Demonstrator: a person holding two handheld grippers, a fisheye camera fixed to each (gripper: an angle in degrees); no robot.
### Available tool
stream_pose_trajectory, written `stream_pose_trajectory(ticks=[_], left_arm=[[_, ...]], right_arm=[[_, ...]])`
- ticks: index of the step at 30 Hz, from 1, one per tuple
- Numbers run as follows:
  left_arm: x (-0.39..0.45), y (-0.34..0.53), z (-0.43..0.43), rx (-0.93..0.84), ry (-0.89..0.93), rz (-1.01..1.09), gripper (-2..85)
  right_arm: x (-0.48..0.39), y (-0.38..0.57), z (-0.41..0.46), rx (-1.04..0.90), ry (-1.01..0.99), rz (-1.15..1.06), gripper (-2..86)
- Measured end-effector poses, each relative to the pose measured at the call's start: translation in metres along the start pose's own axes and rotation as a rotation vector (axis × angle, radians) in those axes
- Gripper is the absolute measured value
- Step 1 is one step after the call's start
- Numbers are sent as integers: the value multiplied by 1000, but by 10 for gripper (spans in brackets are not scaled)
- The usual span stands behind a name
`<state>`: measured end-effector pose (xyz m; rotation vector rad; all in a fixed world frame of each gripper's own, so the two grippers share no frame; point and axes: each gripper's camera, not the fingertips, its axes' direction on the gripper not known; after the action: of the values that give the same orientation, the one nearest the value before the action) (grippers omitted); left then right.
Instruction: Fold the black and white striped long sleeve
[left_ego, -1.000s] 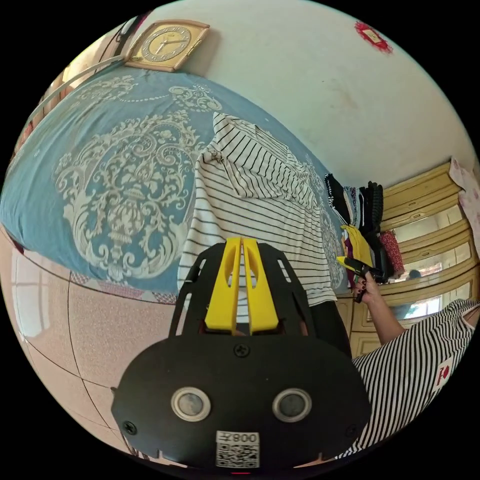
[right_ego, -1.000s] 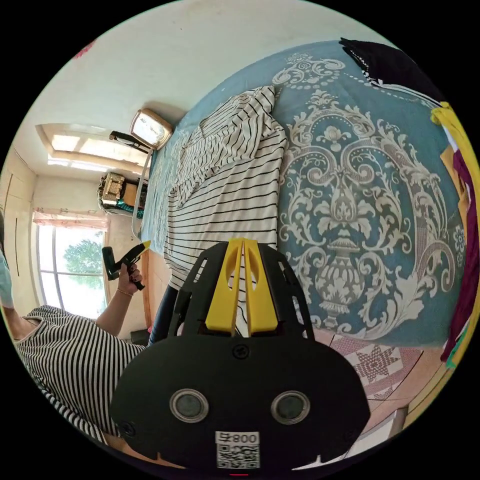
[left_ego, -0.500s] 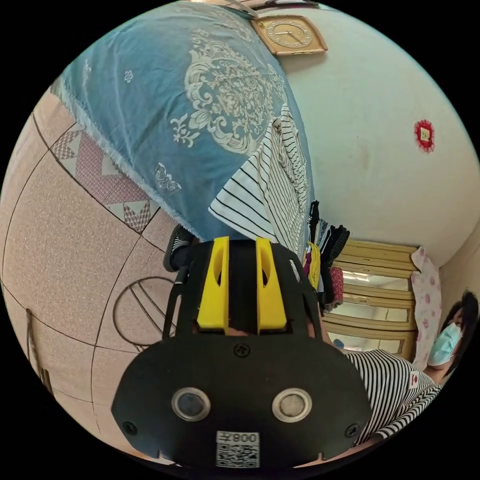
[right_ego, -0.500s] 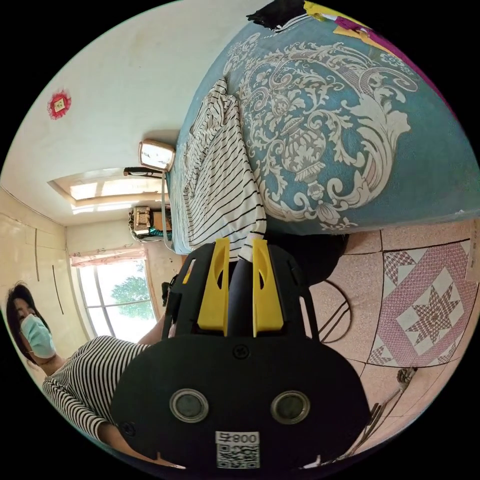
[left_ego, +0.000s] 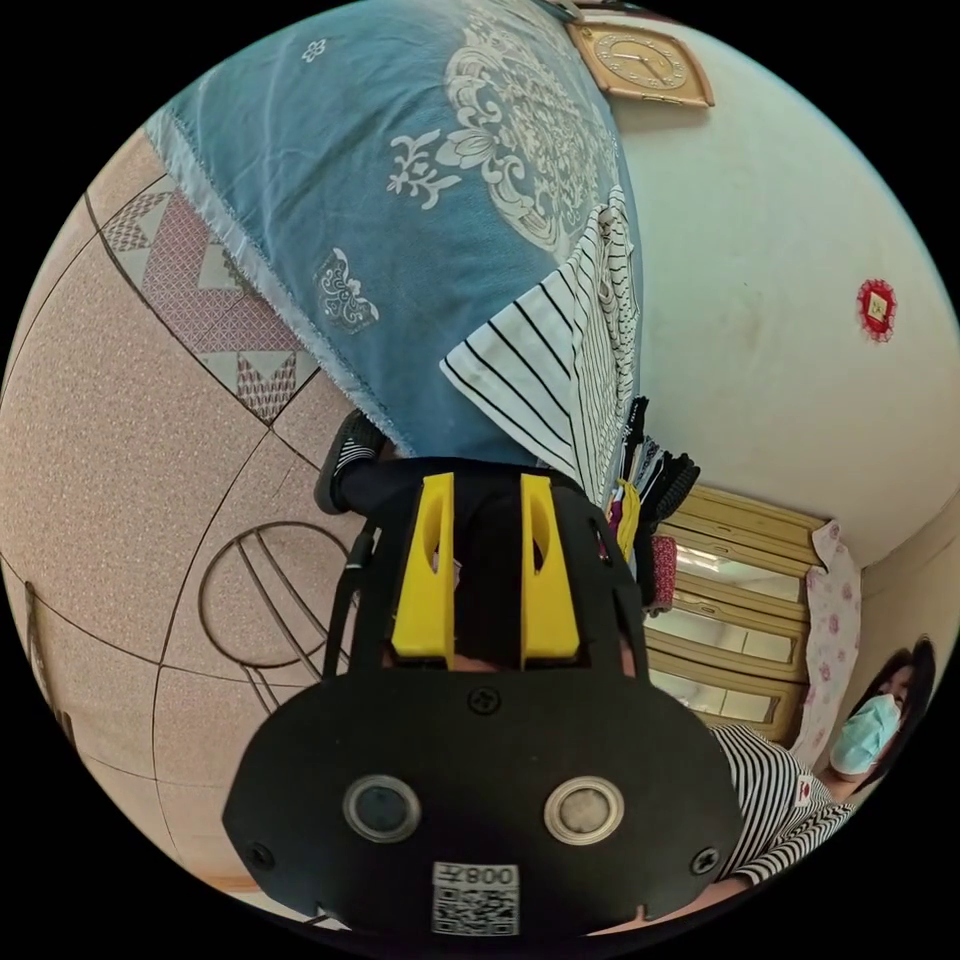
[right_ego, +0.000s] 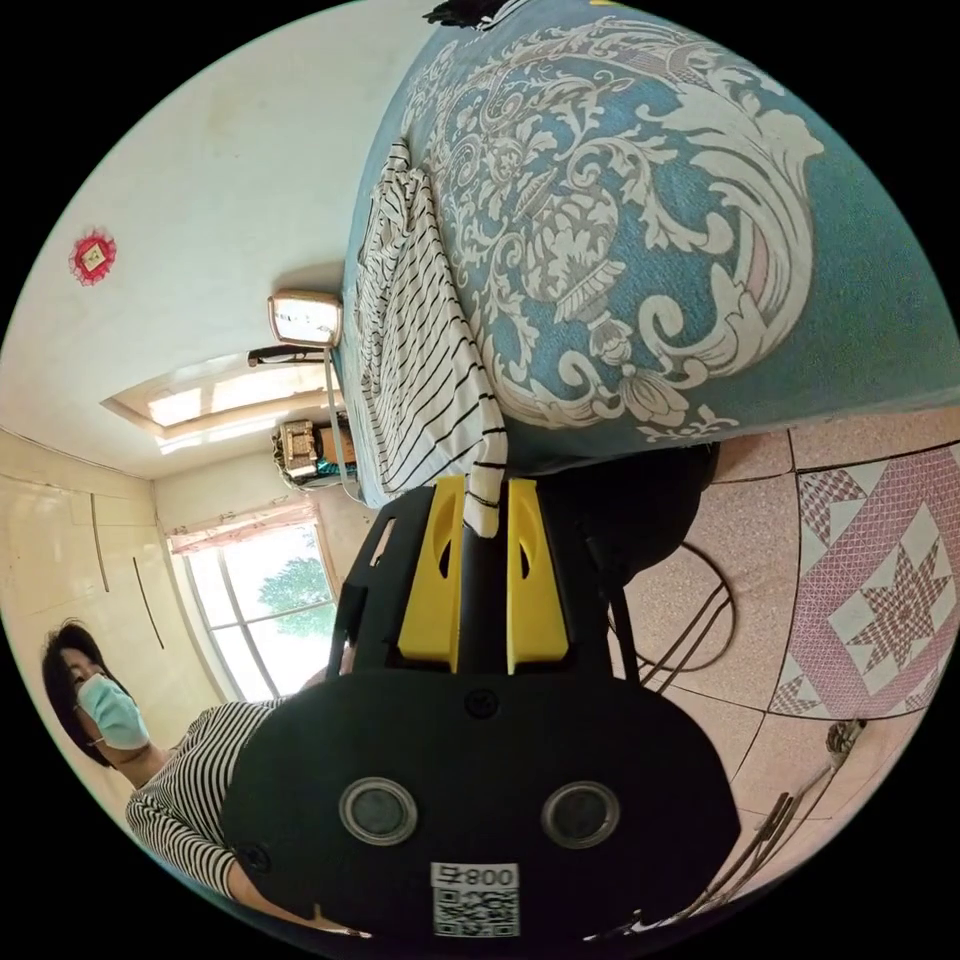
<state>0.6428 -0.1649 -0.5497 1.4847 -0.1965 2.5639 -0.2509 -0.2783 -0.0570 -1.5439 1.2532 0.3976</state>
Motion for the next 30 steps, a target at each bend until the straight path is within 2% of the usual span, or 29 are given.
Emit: stream_pose_trajectory(ticks=[8,15,23,30], left_arm=[[-38,-16,9,69,23,-6,113],[-68,-35,20,33,2,24,110],[-91,-30,20,-8,92,109,30],[-102,3,-9,53,228,145,11]], right_arm=[[-3,11,-1,-36,37,31,32],[-5,22,-7,-54,61,55,21],[-18,33,-7,-82,98,45,13],[-27,60,-22,-87,69,-4,9]])
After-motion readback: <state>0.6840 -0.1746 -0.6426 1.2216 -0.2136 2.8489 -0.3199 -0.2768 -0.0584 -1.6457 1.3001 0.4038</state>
